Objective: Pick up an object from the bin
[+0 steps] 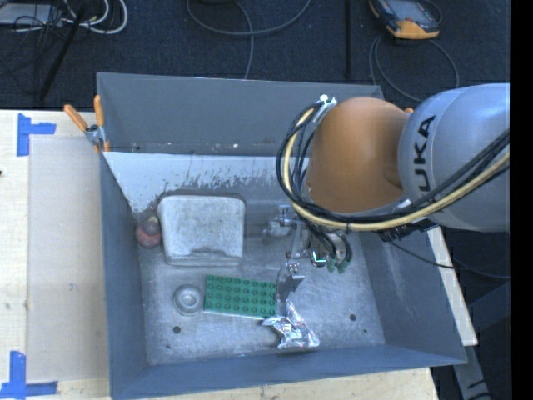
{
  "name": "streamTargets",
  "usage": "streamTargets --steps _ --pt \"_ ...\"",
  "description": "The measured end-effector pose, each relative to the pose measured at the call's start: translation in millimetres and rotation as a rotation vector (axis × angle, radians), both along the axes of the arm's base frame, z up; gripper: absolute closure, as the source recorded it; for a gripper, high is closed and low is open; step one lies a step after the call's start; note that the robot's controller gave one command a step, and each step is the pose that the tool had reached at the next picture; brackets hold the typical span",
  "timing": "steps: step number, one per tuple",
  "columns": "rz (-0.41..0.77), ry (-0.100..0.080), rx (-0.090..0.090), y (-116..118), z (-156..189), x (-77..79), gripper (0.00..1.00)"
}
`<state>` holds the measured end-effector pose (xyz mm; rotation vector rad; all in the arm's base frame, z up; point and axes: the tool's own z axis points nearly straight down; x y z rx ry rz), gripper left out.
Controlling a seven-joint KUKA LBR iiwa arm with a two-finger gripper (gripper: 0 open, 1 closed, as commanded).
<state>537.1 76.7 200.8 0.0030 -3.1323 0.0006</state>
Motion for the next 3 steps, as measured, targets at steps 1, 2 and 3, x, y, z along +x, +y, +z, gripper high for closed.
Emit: streamTargets --steps 1,2,3 --pt "-0.039 0.003 0.0 8 -129 35.8 0.0" --pt "-0.039 0.003 0.001 9 -124 36.1 1.0" --pt "0.173 -0.015 0.001 -18 -4 15.4 1.0"
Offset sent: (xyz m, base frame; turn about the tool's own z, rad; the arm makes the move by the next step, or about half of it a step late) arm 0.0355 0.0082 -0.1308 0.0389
